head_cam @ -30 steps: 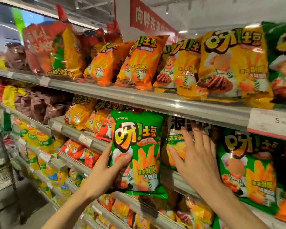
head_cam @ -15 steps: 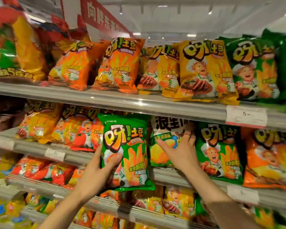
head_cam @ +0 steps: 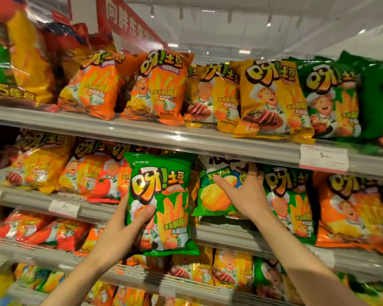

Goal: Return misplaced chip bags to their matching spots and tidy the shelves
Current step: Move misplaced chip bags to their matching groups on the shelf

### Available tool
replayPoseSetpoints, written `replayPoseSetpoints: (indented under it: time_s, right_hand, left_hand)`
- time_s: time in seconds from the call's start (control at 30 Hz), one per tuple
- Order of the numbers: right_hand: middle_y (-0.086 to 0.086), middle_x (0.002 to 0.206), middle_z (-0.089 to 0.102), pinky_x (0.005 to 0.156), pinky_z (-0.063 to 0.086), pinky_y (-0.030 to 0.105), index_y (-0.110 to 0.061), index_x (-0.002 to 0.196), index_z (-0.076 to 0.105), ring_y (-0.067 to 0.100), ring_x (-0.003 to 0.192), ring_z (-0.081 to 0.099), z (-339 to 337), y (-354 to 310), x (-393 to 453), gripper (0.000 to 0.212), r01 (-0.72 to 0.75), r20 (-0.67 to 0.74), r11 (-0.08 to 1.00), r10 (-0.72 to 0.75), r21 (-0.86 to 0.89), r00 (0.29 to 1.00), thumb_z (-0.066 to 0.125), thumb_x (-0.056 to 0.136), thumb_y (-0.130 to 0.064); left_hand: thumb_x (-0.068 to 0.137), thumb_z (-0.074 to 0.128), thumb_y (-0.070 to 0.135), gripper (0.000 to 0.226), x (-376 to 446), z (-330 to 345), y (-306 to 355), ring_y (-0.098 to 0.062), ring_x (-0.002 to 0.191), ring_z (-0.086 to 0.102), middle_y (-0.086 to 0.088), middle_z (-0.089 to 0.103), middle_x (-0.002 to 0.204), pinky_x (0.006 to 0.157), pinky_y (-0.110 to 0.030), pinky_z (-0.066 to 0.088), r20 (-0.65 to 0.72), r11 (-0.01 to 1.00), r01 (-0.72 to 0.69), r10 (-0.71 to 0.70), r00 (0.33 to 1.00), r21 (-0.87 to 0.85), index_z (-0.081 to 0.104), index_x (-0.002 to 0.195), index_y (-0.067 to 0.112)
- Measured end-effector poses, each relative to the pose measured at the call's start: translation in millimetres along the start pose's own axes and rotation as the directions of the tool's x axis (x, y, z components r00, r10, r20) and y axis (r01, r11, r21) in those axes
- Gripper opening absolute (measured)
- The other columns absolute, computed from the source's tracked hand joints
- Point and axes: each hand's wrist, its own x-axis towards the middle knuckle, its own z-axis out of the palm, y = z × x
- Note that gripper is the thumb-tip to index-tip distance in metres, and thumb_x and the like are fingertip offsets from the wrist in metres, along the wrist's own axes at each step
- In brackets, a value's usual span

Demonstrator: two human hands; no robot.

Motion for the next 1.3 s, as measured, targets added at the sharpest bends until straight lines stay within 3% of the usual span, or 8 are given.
replayPoseSetpoints:
  time_s: [0.13, 0.27, 0.4, 0.47, 0.63, 0.77, 0.97, 1.3]
  right_hand:
    - [0.017, 0.163, 0.019, 0.112, 0.039, 0.042, -0.011, 0.156, 0.017, 0.034, 0.145, 0.033, -7, -2, -9, 0.122, 0.0, 0.049, 1.0, 0.001, -0.015, 0.999, 0.064, 0.069, -0.082]
    - [0.007, 0.161, 0.015, 0.107, 0.037, 0.036, -0.02, 0.158, 0.008, 0.027, 0.144, 0.032, -13, 2, -31, 0.116, 0.063, 0.051, 0.997, -0.061, -0.037, 0.997, 0.064, 0.074, -0.077]
    - [-0.004, 0.162, 0.01, 0.106, 0.039, 0.04, -0.033, 0.158, -0.004, 0.024, 0.147, 0.027, -23, 16, -55, 0.117, 0.086, 0.008, 0.991, -0.085, -0.099, 0.996, 0.063, 0.074, -0.078]
    - [-0.006, 0.161, 0.011, 0.105, 0.04, 0.04, -0.036, 0.157, -0.008, 0.023, 0.146, 0.028, -31, 24, -62, 0.116, 0.083, -0.023, 0.988, -0.087, -0.127, 0.996, 0.062, 0.075, -0.078]
    - [-0.005, 0.155, 0.015, 0.108, 0.042, 0.041, -0.044, 0.154, -0.012, 0.024, 0.143, 0.032, -50, 50, -78, 0.116, 0.054, -0.112, 0.991, -0.068, -0.123, 0.991, 0.059, 0.071, -0.083]
    - [-0.01, 0.156, 0.01, 0.112, 0.038, 0.046, -0.044, 0.153, -0.014, 0.026, 0.145, 0.03, -65, 67, -91, 0.117, -0.004, -0.158, 0.994, -0.014, -0.11, 0.987, 0.06, 0.072, -0.082]
    - [-0.007, 0.16, 0.006, 0.113, 0.035, 0.049, -0.045, 0.154, -0.015, 0.028, 0.148, 0.025, -86, 85, -102, 0.117, -0.101, -0.212, 0.99, 0.079, -0.095, 0.974, 0.063, 0.072, -0.077]
    - [-0.008, 0.159, 0.007, 0.115, 0.036, 0.053, -0.043, 0.155, -0.011, 0.027, 0.148, 0.025, -105, 111, -107, 0.122, -0.135, -0.234, 0.988, 0.115, -0.072, 0.965, 0.063, 0.066, -0.08]
  left_hand:
    - [0.086, 0.059, 0.056, 0.07, -1, -7, 3, 0.002, 0.128, 0.034, 0.047, 0.032, 0.121, 0.108, -0.031, 0.028, 0.0, 1.0, -0.012, 0.012, 1.0, 0.01, 0.019, 0.143, 0.052]
    - [0.073, 0.059, 0.081, 0.09, -1, -16, -2, -0.006, 0.137, 0.042, 0.029, 0.043, 0.146, 0.112, -0.035, 0.032, 0.016, 0.999, -0.024, 0.024, 1.0, 0.034, 0.025, 0.151, 0.051]
    - [0.087, 0.059, 0.059, 0.047, -3, -2, 4, 0.031, 0.108, 0.041, 0.062, 0.044, 0.107, 0.101, -0.023, 0.031, 0.03, 0.998, -0.058, 0.057, 0.998, 0.027, 0.029, 0.121, 0.069]
    - [0.088, 0.058, 0.052, 0.044, -2, 11, 9, 0.041, 0.095, 0.038, 0.068, 0.04, 0.097, 0.092, -0.016, 0.034, 0.083, 0.997, -0.071, 0.069, 0.994, 0.029, 0.03, 0.118, 0.068]
    - [0.092, 0.061, 0.054, 0.053, 11, 42, 10, 0.018, 0.118, 0.051, 0.041, 0.055, 0.129, 0.102, -0.025, 0.04, 0.154, 0.987, -0.157, 0.16, 0.975, -0.032, 0.037, 0.14, 0.057]
    - [0.092, 0.061, 0.05, 0.05, 17, 69, 21, 0.025, 0.115, 0.048, 0.05, 0.053, 0.122, 0.097, -0.014, 0.038, 0.174, 0.975, -0.223, 0.221, 0.96, -0.006, 0.036, 0.133, 0.062]
    - [0.089, 0.057, 0.067, 0.058, 41, 105, 22, -0.011, 0.129, 0.051, 0.018, 0.058, 0.133, 0.104, -0.045, 0.045, 0.15, 0.944, -0.313, 0.296, 0.943, 0.103, 0.042, 0.14, 0.045]
    - [0.095, 0.047, 0.064, 0.054, 62, 156, 33, -0.016, 0.119, 0.054, 0.005, 0.057, 0.129, 0.098, -0.046, 0.05, 0.097, 0.897, -0.344, 0.33, 0.939, 0.277, 0.041, 0.138, 0.032]
